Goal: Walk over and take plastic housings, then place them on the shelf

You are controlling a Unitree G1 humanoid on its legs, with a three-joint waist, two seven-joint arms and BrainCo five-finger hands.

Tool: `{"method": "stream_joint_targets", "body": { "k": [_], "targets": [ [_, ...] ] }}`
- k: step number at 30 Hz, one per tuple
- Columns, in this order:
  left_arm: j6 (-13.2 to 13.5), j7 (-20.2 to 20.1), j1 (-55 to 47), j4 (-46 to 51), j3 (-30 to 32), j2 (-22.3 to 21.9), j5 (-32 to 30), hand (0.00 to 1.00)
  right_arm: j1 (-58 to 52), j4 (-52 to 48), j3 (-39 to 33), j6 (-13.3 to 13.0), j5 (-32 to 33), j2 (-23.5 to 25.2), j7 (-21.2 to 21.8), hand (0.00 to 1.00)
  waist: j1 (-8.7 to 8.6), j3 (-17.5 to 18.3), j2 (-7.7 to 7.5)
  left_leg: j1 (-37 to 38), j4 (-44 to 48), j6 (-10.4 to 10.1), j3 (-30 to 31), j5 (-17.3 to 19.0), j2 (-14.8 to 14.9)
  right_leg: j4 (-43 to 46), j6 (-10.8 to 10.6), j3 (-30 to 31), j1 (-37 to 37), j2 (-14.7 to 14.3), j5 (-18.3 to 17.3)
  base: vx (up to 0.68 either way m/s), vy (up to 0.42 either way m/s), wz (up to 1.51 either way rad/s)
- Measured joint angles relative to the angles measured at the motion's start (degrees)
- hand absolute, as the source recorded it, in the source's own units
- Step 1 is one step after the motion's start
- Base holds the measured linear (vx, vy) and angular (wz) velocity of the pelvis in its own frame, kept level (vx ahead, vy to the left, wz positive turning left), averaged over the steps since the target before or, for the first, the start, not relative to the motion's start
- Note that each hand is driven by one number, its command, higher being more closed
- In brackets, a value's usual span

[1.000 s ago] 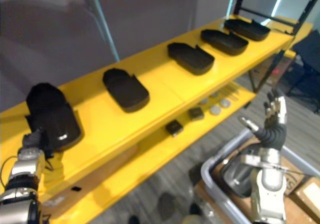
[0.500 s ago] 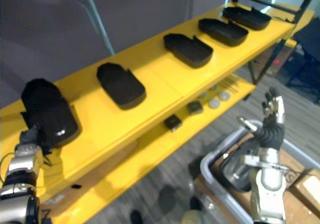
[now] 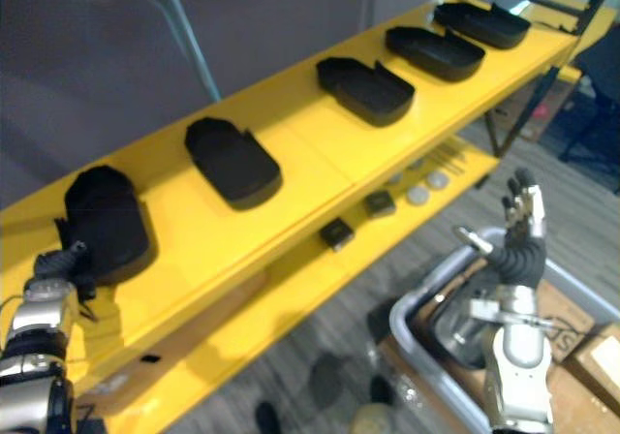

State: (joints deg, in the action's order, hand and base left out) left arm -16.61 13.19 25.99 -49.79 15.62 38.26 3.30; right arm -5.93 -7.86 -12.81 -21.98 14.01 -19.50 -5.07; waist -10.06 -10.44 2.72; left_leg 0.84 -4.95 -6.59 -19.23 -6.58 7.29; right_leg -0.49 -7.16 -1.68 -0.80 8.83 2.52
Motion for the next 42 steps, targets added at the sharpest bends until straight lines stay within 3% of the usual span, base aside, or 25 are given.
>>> {"method": "stream_joint_targets", "body": {
  "k": [5,9,13,15,20,22,26,28,32,35,37,40,42],
  "targets": [
    [0.53,2.33,-0.01,-1.01,0.03,1.84,-0.87,0.00,-0.08,0.00,1.11,0.15,1.03,0.00,-0.09,0.00,0.06,0.00,-0.01,0.00,-0.01,0.00,0.07,0.00,0.00,0.00,-0.01,-0.05,-0.03,0.01,-0.01,0.00,0.000,0.00],
    [5.11,6.95,-0.01,-0.98,2.15,2.51,3.34,0.00,-0.47,0.00,1.92,0.31,1.03,0.00,-0.06,0.00,0.05,0.00,0.00,0.00,0.09,-0.01,0.03,0.01,0.00,-0.02,-0.02,-0.03,-0.06,0.01,-0.02,0.00,0.000,0.00],
    [14.02,10.42,-0.10,-0.06,3.23,3.15,13.70,0.00,-0.81,0.10,2.43,-0.08,1.28,0.01,0.38,0.00,0.04,-0.15,0.27,0.09,0.19,-0.01,-0.05,0.01,-0.03,-0.02,-0.15,0.04,-0.06,0.04,0.06,0.00,0.000,0.00],
    [16.55,11.47,-0.40,1.65,4.13,3.15,15.49,0.00,-0.99,0.11,2.45,-0.59,1.97,0.01,1.17,0.00,0.02,-0.28,0.50,0.18,0.19,-0.01,-0.11,0.01,-0.04,-0.03,-0.23,0.08,-0.03,0.04,0.11,0.00,0.000,0.00],
    [27.80,14.45,-1.41,6.58,4.23,2.82,19.70,0.00,-1.72,1.23,2.75,-1.99,3.22,0.19,3.07,0.00,0.06,-0.53,1.34,0.45,0.20,-0.01,-0.19,0.01,-0.05,-0.26,-0.54,0.11,0.27,0.07,0.31,0.00,0.000,0.00],
    [33.41,15.28,-2.31,12.13,5.29,0.63,23.47,0.00,-1.79,1.85,2.73,-2.14,3.22,0.91,3.72,0.00,0.30,-0.43,1.59,1.15,0.19,-0.21,-0.14,0.24,-0.04,-0.76,-0.58,0.05,1.23,0.08,0.35,0.00,0.000,0.00],
    [40.03,16.05,-7.76,25.41,9.35,-5.22,22.57,0.00,-2.97,1.55,2.57,-4.28,3.28,3.17,3.83,0.00,0.62,0.14,2.61,1.08,0.19,-0.17,0.64,0.29,-0.10,-1.30,-0.68,-1.22,2.19,0.14,0.41,0.02,-0.007,0.08],
    [41.57,16.94,-10.40,31.24,11.00,-7.25,20.45,0.00,-3.40,1.40,2.05,-4.29,3.34,4.27,3.76,0.00,1.14,0.40,2.96,1.10,0.19,-0.17,1.56,0.29,-0.04,-1.62,-0.57,-2.39,3.01,0.10,0.31,0.02,-0.017,0.23],
    [44.45,19.72,-18.22,47.14,14.36,-11.02,13.06,0.00,-3.42,-1.06,0.68,-4.49,3.17,5.43,2.02,0.00,3.96,1.30,3.66,1.03,0.17,-0.17,4.08,0.29,-0.17,-2.28,-0.45,-5.00,4.97,0.15,-0.21,0.02,-0.020,0.31],
    [44.90,23.08,-25.55,57.89,17.25,-15.58,4.74,0.00,-3.38,-1.68,0.51,-4.50,2.47,6.87,-0.64,0.00,6.30,3.40,3.70,0.78,-0.03,-0.19,6.06,0.29,-0.27,-2.33,-0.45,-7.23,6.13,0.19,-1.00,0.04,-0.025,0.35],
    [44.91,24.98,-29.46,62.01,18.65,-17.76,2.19,0.00,-3.40,-1.76,0.52,-4.49,1.01,7.59,-2.07,0.00,6.88,4.43,3.46,0.21,-0.06,-0.28,7.85,0.21,-0.46,-2.28,-0.39,-9.37,6.93,0.26,-1.50,0.03,-0.024,0.47],
    [44.52,27.73,-34.37,64.48,22.59,-21.56,0.12,0.00,-2.78,-1.77,0.48,-4.47,0.78,9.41,-4.20,0.00,9.39,5.31,2.91,-0.08,-0.07,-0.37,9.32,0.13,-0.52,-2.31,-0.21,-10.79,7.52,0.22,-1.86,0.02,-0.018,0.26],
    [43.66,29.35,-36.74,64.44,24.57,-23.27,0.13,0.00,-2.77,-1.75,0.52,-4.41,0.70,10.43,-5.50,0.00,9.59,5.54,2.16,-0.24,-0.09,-0.37,10.78,0.09,-0.78,-2.24,0.00,-12.46,8.54,0.28,-2.52,0.01,-0.012,0.42]
  ]
}}
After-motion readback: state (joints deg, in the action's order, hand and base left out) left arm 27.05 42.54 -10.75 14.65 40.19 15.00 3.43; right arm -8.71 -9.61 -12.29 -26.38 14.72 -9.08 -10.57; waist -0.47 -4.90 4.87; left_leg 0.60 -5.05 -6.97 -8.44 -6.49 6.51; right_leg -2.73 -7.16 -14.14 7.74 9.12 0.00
